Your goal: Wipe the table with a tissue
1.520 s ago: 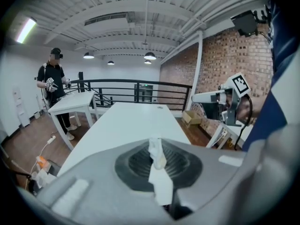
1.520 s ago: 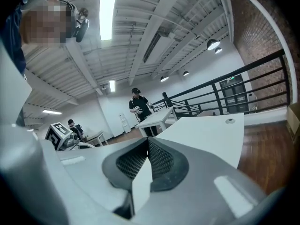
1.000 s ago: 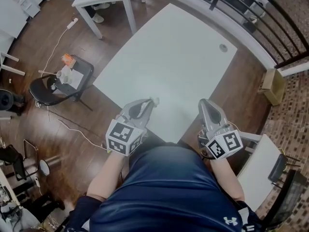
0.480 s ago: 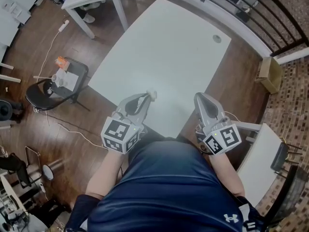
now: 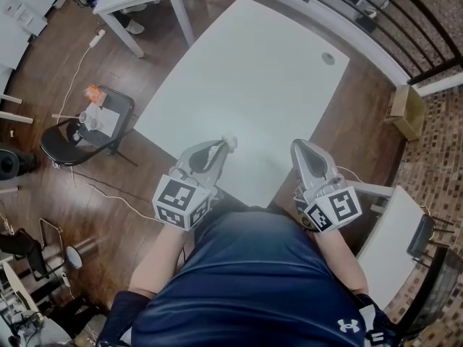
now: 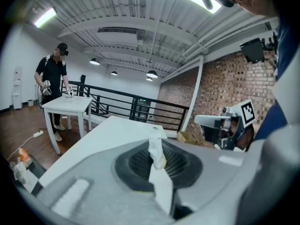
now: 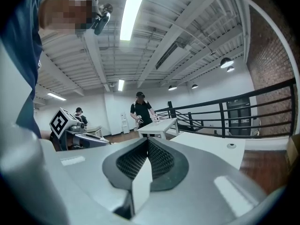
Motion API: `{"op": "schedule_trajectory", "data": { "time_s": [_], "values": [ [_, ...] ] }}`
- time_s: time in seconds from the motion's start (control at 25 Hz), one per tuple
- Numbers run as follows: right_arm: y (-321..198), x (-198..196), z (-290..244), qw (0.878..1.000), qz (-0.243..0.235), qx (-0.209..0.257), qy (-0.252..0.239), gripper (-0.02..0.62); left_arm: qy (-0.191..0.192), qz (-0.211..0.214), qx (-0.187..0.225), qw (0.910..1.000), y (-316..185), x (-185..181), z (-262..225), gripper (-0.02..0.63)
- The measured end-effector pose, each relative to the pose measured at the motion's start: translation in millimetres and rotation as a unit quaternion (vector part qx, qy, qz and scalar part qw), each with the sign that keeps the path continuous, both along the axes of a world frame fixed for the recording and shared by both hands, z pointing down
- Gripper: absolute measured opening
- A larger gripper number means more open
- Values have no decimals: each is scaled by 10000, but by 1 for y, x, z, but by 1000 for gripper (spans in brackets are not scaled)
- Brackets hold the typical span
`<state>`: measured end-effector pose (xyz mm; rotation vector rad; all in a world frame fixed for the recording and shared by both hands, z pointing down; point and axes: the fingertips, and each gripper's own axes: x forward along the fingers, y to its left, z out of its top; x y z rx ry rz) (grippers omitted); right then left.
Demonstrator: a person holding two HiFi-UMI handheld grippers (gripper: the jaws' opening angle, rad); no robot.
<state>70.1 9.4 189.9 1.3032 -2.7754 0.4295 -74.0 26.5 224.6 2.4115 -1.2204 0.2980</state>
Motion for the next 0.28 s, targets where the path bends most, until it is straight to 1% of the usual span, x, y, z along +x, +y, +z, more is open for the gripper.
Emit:
{"op": "schedule_trajectory", "data": {
  "time_s": [0.28],
  "values": [
    [-2, 1, 5, 10000, -8, -28, 15, 11, -1, -12, -69, 10000, -1, -1, 7, 18]
  ]
}}
